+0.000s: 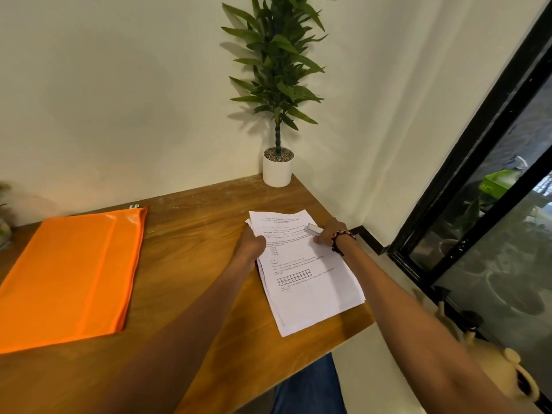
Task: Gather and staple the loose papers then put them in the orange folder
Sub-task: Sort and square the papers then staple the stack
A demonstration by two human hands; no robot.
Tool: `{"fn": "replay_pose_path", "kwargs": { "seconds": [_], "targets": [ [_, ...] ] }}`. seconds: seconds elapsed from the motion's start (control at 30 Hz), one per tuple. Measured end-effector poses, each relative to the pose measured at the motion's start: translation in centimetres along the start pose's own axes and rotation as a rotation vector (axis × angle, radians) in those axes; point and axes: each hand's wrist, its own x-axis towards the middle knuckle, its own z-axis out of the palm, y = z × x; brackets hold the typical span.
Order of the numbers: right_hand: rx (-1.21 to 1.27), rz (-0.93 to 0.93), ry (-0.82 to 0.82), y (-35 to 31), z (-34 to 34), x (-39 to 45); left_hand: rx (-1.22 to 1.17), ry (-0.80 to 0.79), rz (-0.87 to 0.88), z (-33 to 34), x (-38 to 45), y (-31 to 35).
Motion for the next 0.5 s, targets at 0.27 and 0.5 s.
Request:
{"fn": "replay_pose_path", "kwargs": {
  "seconds": [0.27,0.5],
  "targets": [
    [0.068,-0.205,-0.024,-7.1,3.8,-0.3,-0.033,0.170,-0.005,-7.1,0.7,0.0],
    [0.091,-0.308,-0.014,-13.2,7.7,-0.9,-0.034,0.317,-0.045,-13.4,0.7,-1.6]
  ]
}}
